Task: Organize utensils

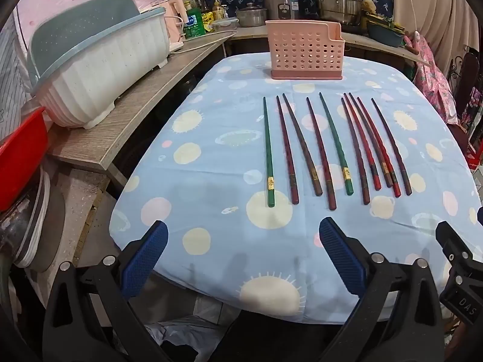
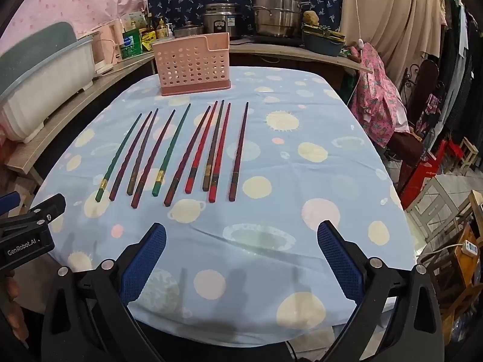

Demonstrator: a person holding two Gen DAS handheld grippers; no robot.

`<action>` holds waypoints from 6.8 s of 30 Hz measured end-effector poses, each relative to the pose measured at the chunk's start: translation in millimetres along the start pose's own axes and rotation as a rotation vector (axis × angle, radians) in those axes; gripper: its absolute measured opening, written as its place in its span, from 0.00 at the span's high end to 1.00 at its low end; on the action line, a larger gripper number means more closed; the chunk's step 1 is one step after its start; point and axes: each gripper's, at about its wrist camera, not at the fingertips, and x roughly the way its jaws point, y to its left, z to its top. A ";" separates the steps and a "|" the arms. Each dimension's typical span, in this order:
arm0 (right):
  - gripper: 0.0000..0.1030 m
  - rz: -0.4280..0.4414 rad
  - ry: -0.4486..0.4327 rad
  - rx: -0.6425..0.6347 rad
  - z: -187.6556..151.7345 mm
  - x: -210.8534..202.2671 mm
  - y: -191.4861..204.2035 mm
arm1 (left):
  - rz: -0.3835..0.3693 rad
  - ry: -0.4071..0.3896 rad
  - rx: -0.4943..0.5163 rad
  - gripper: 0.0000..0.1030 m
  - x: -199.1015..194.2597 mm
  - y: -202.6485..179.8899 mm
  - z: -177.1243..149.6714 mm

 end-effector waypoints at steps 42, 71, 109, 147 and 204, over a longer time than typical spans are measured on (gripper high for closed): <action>0.07 -0.021 -0.032 0.010 -2.7 -10.2 -0.6 | 0.002 -0.040 0.029 0.07 -6.2 -5.5 -3.5; 0.07 -0.023 -0.035 0.008 -1.6 -12.1 0.3 | 0.001 -0.043 0.022 0.07 -7.2 -4.9 -3.2; 0.07 -0.035 -0.001 0.020 -4.2 4.5 -7.8 | -0.062 -0.010 -0.056 0.07 20.9 11.6 -1.9; 0.84 0.032 0.122 0.018 41.4 115.0 -8.6 | -0.150 0.136 -0.070 0.70 110.8 10.0 31.8; 0.93 0.351 -0.486 0.191 430.5 72.0 7.6 | -0.285 -0.474 -0.220 0.93 21.2 19.3 416.7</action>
